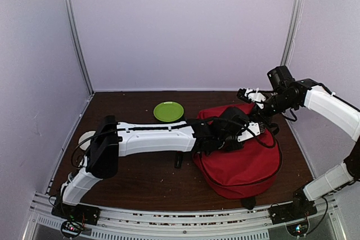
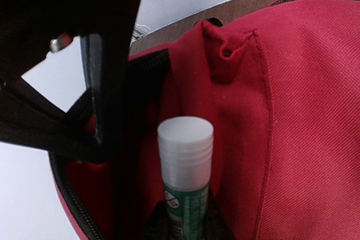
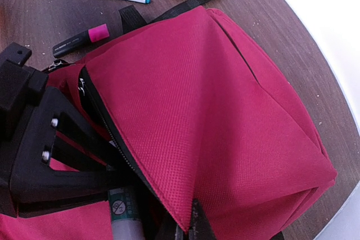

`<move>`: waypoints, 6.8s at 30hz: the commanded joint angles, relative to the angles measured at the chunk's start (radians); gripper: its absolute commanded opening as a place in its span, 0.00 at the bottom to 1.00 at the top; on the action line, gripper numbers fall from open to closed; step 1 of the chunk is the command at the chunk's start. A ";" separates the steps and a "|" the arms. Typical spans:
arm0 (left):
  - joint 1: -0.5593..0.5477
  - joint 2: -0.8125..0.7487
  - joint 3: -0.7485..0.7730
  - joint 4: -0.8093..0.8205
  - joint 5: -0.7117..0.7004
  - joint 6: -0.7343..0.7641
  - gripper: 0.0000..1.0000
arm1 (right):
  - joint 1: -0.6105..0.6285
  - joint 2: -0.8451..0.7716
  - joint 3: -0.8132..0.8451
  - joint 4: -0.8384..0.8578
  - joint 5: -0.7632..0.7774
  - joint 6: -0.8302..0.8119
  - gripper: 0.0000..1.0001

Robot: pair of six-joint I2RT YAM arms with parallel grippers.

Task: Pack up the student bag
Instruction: Place the glue stick in the lower front pocket of the bag, then pick up the pen at the center of the board, then place the pen in the lower front pocket of the bag.

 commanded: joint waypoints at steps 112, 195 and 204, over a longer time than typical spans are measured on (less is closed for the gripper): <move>0.272 -0.236 -0.516 -0.565 0.291 -1.067 0.30 | -0.026 -0.014 -0.077 0.129 -0.172 0.093 0.00; 0.123 0.039 -0.025 0.221 -0.268 0.151 0.05 | -0.026 0.028 0.002 0.127 -0.213 0.155 0.00; 0.113 0.026 -0.052 0.224 -0.228 0.123 0.44 | -0.026 0.023 0.001 0.128 -0.211 0.157 0.00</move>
